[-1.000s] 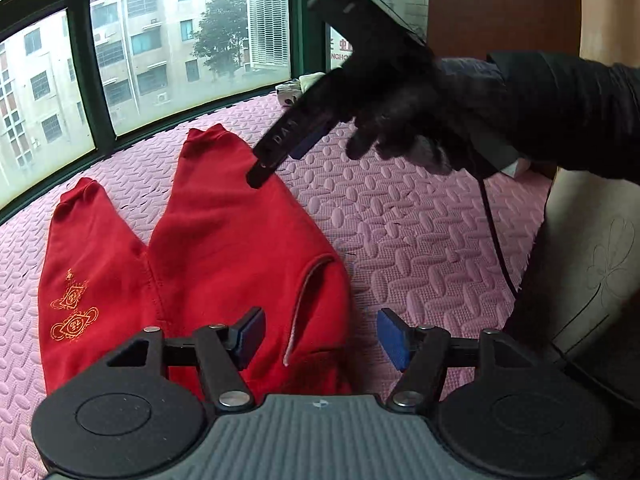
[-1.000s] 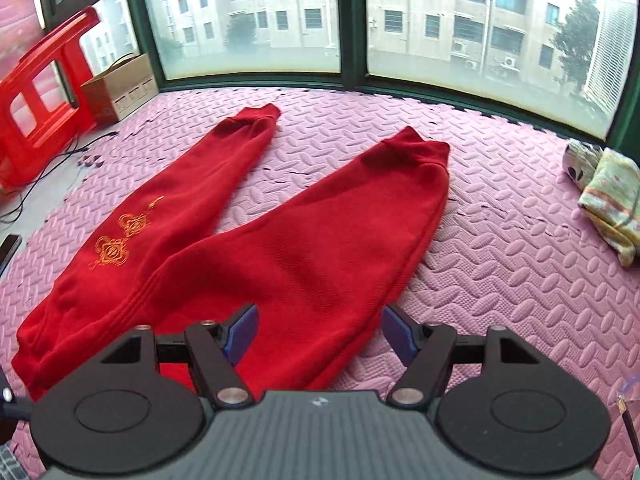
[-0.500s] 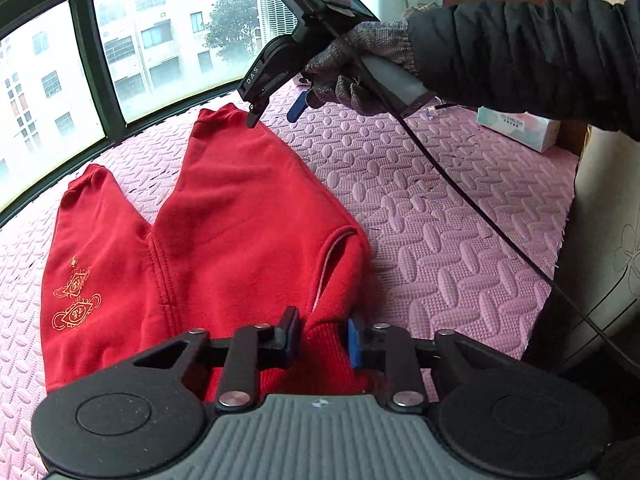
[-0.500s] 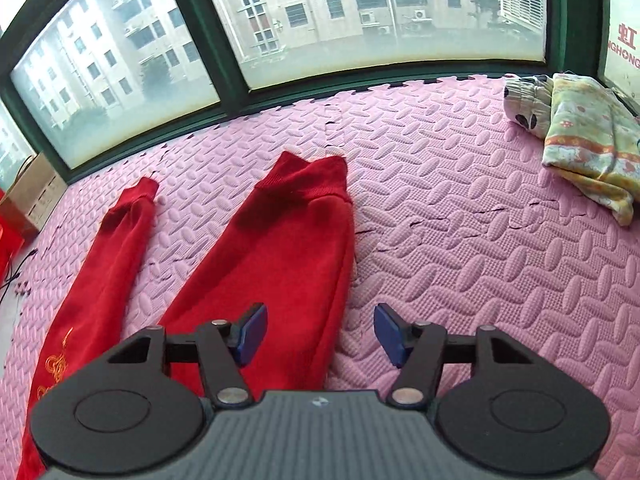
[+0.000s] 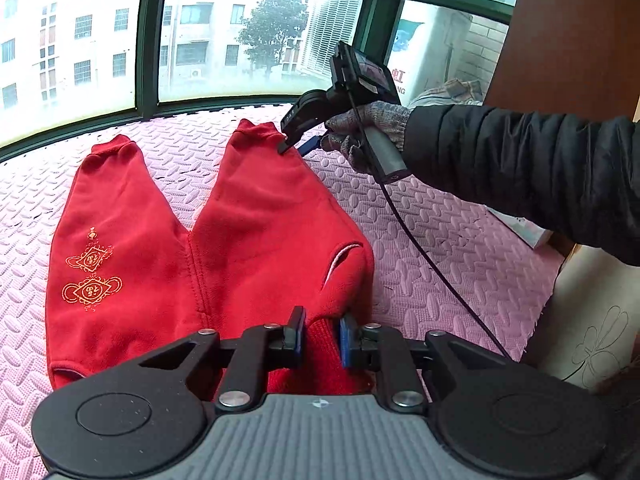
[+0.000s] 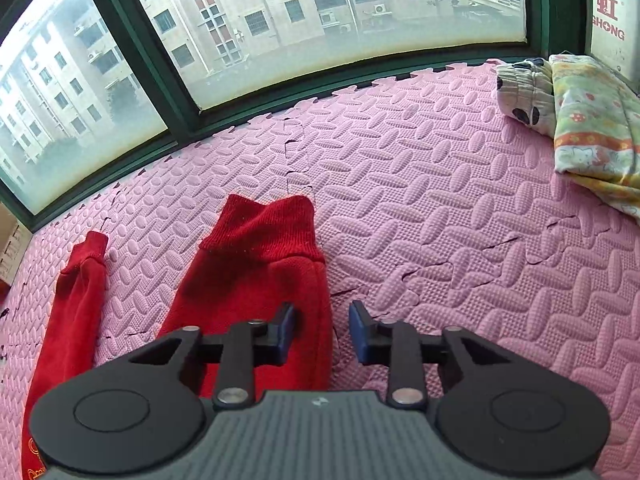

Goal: Fold clothes
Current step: 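Grasp the pant leg cuff with the right gripper and lift it up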

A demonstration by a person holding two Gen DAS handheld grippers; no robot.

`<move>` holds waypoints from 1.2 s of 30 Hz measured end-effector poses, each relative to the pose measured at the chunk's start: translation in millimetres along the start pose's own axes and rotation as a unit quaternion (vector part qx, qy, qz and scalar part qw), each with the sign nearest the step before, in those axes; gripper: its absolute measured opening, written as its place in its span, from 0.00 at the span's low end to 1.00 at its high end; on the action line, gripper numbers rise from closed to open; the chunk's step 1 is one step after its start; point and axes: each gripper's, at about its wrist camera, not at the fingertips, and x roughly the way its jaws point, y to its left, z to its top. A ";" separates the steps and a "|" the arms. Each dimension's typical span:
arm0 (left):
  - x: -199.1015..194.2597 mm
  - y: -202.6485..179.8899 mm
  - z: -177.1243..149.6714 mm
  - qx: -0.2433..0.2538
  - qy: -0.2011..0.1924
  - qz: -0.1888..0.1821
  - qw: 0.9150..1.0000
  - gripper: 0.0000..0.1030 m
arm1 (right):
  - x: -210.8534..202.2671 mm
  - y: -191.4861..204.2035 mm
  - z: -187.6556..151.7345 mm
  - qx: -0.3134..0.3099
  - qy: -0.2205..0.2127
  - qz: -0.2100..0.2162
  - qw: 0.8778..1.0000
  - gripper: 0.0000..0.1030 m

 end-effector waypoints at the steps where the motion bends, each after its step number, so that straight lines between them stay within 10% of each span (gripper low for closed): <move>1: -1.3 1.8 -0.2 -0.003 -0.002 -0.001 1.000 0.17 | -0.5 -0.4 0.5 0.009 0.000 0.003 1.000 0.15; 19: -62.7 56.1 -19.0 -0.112 -0.087 0.005 0.990 0.15 | -39.0 115.2 34.8 -0.007 -0.066 -0.010 0.998 0.08; 36: -93.1 131.7 -74.6 -0.292 -0.100 0.010 0.951 0.12 | 36.6 312.9 -4.3 -0.157 -0.053 -0.062 0.984 0.08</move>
